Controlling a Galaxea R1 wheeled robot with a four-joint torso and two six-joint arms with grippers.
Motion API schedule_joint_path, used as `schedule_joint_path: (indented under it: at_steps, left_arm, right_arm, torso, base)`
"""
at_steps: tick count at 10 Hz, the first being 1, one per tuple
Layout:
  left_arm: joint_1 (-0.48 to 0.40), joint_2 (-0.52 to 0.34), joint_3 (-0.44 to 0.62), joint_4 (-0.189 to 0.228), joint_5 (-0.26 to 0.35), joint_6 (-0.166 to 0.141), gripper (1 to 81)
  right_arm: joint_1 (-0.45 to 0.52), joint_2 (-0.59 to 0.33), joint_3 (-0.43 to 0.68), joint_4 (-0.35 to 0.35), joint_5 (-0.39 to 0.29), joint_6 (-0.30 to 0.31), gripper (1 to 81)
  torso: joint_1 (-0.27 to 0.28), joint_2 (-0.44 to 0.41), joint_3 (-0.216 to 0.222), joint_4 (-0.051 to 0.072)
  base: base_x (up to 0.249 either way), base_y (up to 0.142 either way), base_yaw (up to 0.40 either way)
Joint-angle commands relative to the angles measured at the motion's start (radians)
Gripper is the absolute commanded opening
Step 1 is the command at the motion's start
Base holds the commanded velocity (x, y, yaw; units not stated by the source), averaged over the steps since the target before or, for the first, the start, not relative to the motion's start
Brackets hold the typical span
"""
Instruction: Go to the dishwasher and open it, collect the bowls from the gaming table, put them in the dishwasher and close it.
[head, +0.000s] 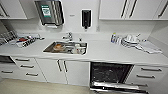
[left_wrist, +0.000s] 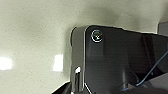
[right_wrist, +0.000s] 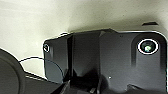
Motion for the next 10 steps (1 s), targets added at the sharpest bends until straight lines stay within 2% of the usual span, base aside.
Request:
schedule_joint_path:
  at_steps: [1, 3, 10]
  left_arm:
    - [-0.016, 0.031, -0.021, 0.012, 0.152, -0.02, 81.1]
    - [-0.016, 0.064, -0.021, 0.011, 0.22, -0.02, 81.1]
    - [-0.019, 0.108, -0.021, -0.003, 0.226, -0.02, 81.1]
  right_arm:
    - [0.045, -0.002, -0.009, 0.0, -0.051, 0.001, 81.1]
    - [0.043, 0.016, -0.035, -0.002, -0.053, -0.001, 81.1]
    - [0.022, 0.061, -0.107, -0.028, -0.053, -0.002, 81.1]
  torso:
    - [-0.063, 0.098, 0.0, 0.0]
    - [-0.108, 0.167, 0.0, 0.0]
    - [-0.272, 0.424, -0.001, 0.0]
  base:
    - [0.0, 0.0, 0.0]
    - [0.0, 0.0, 0.0]
    - [0.0, 0.0, 0.0]
